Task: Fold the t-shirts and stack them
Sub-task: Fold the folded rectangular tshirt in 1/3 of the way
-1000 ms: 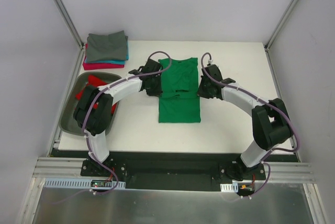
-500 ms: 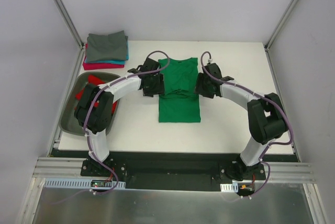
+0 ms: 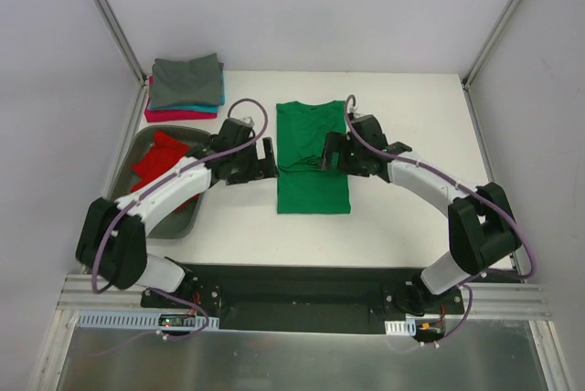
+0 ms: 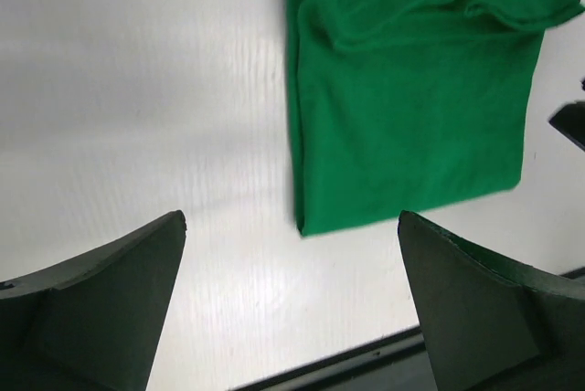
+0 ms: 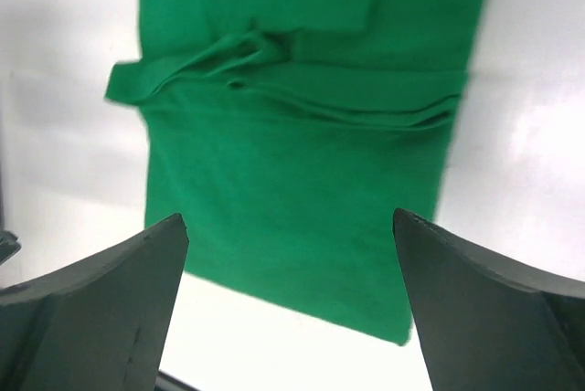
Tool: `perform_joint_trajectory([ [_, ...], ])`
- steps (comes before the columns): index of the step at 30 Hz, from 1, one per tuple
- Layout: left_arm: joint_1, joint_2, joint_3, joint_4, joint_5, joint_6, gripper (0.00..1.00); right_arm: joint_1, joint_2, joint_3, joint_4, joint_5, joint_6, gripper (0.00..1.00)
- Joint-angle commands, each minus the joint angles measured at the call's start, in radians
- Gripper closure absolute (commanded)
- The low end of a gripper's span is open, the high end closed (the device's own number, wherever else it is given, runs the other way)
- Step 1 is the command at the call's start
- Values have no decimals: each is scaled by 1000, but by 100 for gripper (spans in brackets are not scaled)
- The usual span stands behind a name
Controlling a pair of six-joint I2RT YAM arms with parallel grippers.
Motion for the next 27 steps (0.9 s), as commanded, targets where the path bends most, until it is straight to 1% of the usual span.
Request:
perform_joint_trajectory([
  [1,9,-223,-181,-1,-17,-79,1,61,44,10,42,-95,-33,4],
  [4,9,-337,-300,5,-47,-133,1,77,121,59,49,-80,-27,4],
  [7,9,-400,-373,6,-63,-145,1,75,216,145,60,-37,-53,4],
  [12,9,-434,-410,5,-41,-141,1,37,406,402,23,-11,-82,4],
  [14,9,-443,-417,6,-24,-139,1,26,450,505,5,7,-91,4],
  [17,9,-464,-436,6,-14,-142,1,25,448,576,-18,29,-127,4],
  [19,9,-483,-448,8,-9,-148,1,26,403,558,-40,12,-147,4],
  [20,9,-484,-453,11,-4,-153,1,28,364,515,-31,5,-159,4],
  [23,9,-480,-474,48,43,-165,1,32,215,347,12,14,-156,4],
  [27,8,-438,-486,155,141,-182,1,42,-12,75,19,9,-90,4],
])
